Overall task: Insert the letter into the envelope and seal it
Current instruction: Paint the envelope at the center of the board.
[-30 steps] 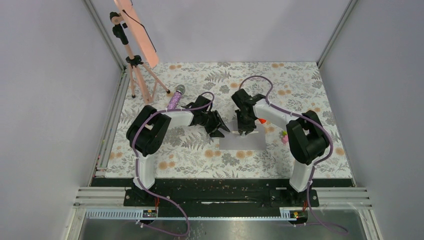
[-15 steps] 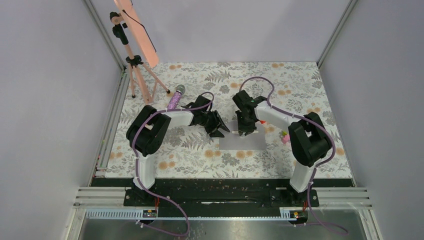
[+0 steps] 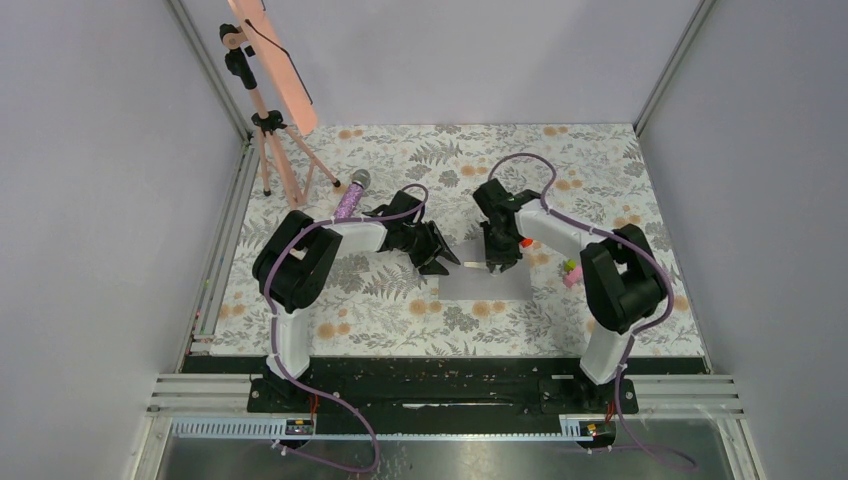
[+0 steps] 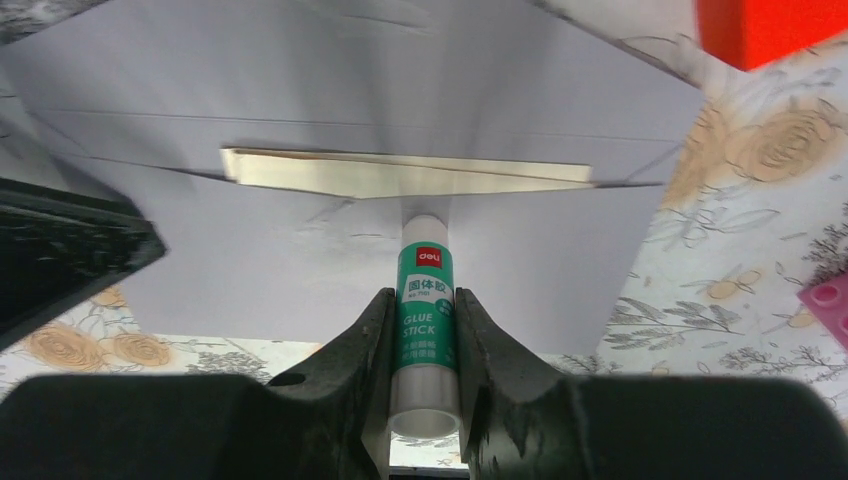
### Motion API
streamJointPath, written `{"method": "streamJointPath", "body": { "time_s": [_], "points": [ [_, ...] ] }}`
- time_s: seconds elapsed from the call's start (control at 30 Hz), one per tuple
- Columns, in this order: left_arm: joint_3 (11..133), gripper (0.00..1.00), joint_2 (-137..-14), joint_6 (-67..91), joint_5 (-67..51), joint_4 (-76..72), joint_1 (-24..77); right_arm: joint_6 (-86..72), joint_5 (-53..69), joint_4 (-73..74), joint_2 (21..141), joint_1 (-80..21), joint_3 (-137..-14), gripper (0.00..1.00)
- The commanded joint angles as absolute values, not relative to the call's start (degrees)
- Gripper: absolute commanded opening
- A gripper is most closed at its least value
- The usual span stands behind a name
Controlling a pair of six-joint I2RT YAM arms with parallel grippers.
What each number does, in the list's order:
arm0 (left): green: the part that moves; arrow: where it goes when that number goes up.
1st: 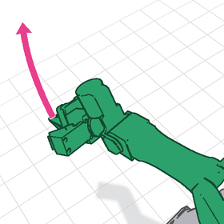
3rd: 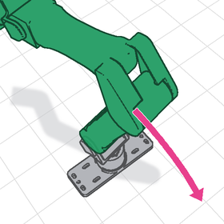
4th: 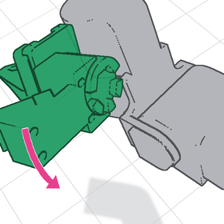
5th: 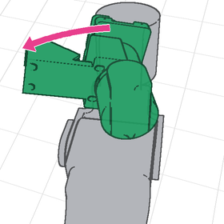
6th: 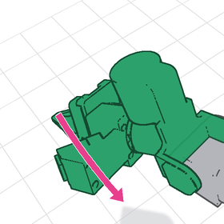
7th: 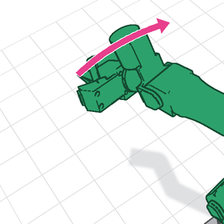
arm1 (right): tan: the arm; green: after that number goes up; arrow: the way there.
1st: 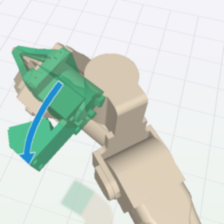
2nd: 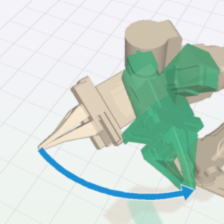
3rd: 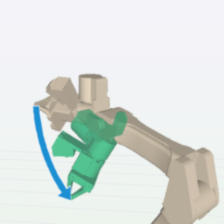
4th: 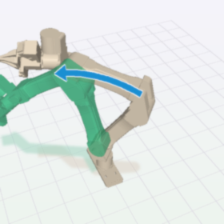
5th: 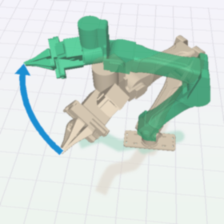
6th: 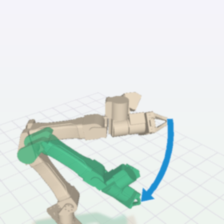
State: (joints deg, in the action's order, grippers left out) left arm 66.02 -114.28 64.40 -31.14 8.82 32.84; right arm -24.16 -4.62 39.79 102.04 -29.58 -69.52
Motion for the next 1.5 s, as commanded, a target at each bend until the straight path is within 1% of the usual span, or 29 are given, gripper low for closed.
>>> {"method": "streamJointPath", "body": {
  "time_s": [0.0, 0.1, 0.2, 0.3, 0.5, 0.63, 0.77, 0.97, 1.1, 1.27, 1.47],
  "points": [
    [64.92, 0.45, -116.19, 62.97, -28.12, 13.10, 32.78, -25.36, -2.42, 41.84, 106.63, -34.45, -75.37, 0.00],
    [65.03, 0.44, -116.24, 63.01, -28.07, 13.09, 32.76, -25.88, -1.08, 42.08, 108.32, -36.51, -78.18, 0.00],
    [65.09, 0.44, -116.28, 63.10, -28.19, 13.13, 32.77, -26.03, -1.22, 42.13, 108.82, -36.96, -78.45, 0.00],
    [65.04, 0.44, -116.33, 63.04, -28.21, 13.23, 32.73, -24.82, -4.49, 42.40, 107.87, -36.09, -76.27, 0.00],
    [65.19, 0.44, -116.42, 62.93, -28.32, 13.44, 32.77, -23.33, -6.24, 41.38, 103.32, -29.62, -68.10, 0.00],
    [65.43, 0.44, -116.64, 62.93, -28.34, 13.44, 32.78, -22.40, -7.50, 41.31, 101.40, -28.22, -65.89, 0.00],
    [65.56, 0.44, -117.05, 62.97, -28.47, 13.45, 32.74, -23.76, -3.71, 40.80, 102.71, -29.17, -67.65, 0.00],
    [65.33, 0.44, -116.82, 63.02, -28.20, 13.40, 32.77, -25.03, -1.99, 42.19, 107.45, -35.20, -75.90, 0.00],
    [65.22, 0.44, -116.81, 63.19, -28.18, 13.44, 32.74, -25.77, -1.82, 42.57, 108.51, -36.74, -78.64, 0.00],
    [65.16, 0.44, -116.71, 63.03, -28.21, 13.45, 32.73, -24.40, -4.82, 42.57, 107.19, -33.99, -74.11, 0.00],
    [64.88, 0.44, -116.87, 63.08, -28.44, 13.00, 32.78, -22.98, -8.13, 42.07, 102.71, -30.56, -66.92, 0.00]
  ]
}}
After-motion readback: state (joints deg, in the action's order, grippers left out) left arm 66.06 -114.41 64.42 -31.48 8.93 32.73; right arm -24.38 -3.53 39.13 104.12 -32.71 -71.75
